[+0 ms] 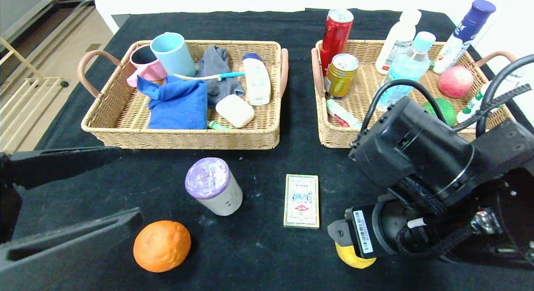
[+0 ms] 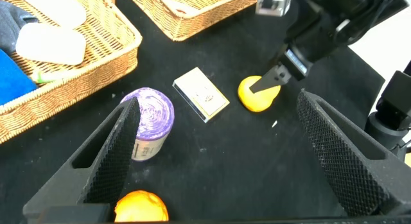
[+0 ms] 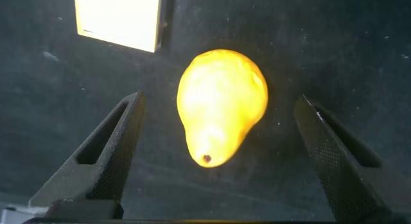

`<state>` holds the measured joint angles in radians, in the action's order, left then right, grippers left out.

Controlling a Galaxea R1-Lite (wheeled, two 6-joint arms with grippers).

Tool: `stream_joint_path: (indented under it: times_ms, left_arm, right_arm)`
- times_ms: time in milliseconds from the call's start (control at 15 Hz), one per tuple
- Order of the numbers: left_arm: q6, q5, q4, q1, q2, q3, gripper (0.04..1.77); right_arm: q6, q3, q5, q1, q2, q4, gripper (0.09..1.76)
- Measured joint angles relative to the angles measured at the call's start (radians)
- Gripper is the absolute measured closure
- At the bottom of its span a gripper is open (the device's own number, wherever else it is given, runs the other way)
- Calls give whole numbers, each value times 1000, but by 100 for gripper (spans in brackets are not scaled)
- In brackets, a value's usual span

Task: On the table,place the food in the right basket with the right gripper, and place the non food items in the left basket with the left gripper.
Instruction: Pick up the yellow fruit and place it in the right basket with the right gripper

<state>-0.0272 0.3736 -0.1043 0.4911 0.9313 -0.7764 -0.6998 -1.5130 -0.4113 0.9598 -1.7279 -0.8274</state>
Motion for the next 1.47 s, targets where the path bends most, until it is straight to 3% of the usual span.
stream_joint_path:
  times_ms: [1467]
  left_arm:
    - [-2, 0, 0, 0, -15, -5, 5]
  right_arm:
    - [-39, 16, -8, -26, -118, 2, 15]
